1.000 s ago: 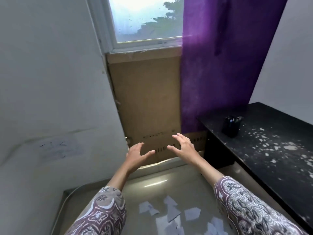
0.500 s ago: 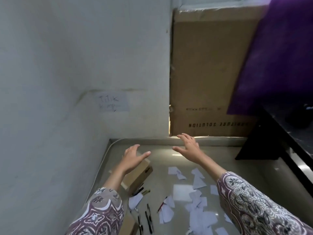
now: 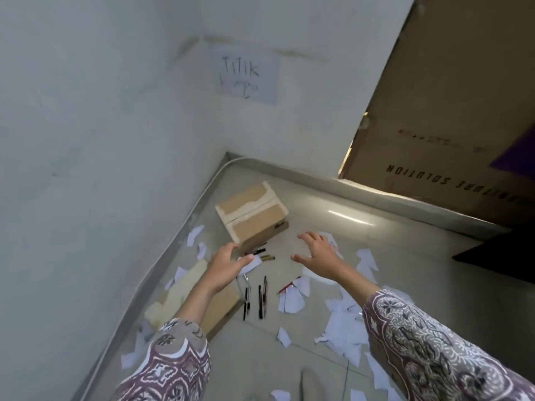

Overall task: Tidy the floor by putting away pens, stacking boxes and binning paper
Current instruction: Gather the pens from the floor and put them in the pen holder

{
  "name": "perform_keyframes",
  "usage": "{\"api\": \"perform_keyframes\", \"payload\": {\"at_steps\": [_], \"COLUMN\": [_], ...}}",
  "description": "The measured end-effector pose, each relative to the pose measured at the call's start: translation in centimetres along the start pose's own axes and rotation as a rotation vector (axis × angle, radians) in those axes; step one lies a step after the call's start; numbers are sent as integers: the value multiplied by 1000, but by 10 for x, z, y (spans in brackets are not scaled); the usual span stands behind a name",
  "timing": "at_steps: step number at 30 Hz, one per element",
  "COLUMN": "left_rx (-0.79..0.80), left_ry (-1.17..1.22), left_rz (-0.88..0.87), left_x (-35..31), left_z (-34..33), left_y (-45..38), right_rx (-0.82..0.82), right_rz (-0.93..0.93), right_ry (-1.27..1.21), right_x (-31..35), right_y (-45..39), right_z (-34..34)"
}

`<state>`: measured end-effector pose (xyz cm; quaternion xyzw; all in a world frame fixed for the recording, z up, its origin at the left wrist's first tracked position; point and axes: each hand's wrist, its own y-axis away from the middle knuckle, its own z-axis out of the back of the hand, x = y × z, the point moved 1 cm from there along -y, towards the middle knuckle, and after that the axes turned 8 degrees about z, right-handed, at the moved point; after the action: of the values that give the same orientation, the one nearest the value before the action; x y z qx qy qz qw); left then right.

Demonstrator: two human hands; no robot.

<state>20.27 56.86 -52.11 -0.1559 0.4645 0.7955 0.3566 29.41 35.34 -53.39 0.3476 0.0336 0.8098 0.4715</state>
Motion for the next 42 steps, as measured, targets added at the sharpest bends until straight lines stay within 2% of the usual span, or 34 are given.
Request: {"api": "perform_keyframes", "payload": {"at_steps": [3, 6, 14, 18, 25, 34, 38, 42], "left_rx": [-23, -30, 21, 45, 10, -95, -145, -135], "left_ry": [59, 131, 155, 104, 31, -120, -178, -209], "left_rz": [57, 90, 147, 134, 107, 2, -14, 13], "left_x": [31, 59, 187, 247, 302, 341, 344, 337], "left_z": [-25, -54, -158, -201, -263, -323, -333, -335], "left_y": [-22, -43, -130, -174, -266, -368, -392, -398], "right_rx": [106, 138, 250, 263, 329, 300, 336, 299], "right_rz": [56, 81, 143, 163, 289, 452, 466, 459], "right_ry": [36, 51, 92, 101, 141, 355, 463, 493], "right_x": [-14, -29, -99, -138, -181, -236, -258, -264], "right_y": [-24, -45, -109, -138, -198, -254, -257, -252], "right_z": [-37, -75, -230, -301, -393, -421, -418, -409]}}
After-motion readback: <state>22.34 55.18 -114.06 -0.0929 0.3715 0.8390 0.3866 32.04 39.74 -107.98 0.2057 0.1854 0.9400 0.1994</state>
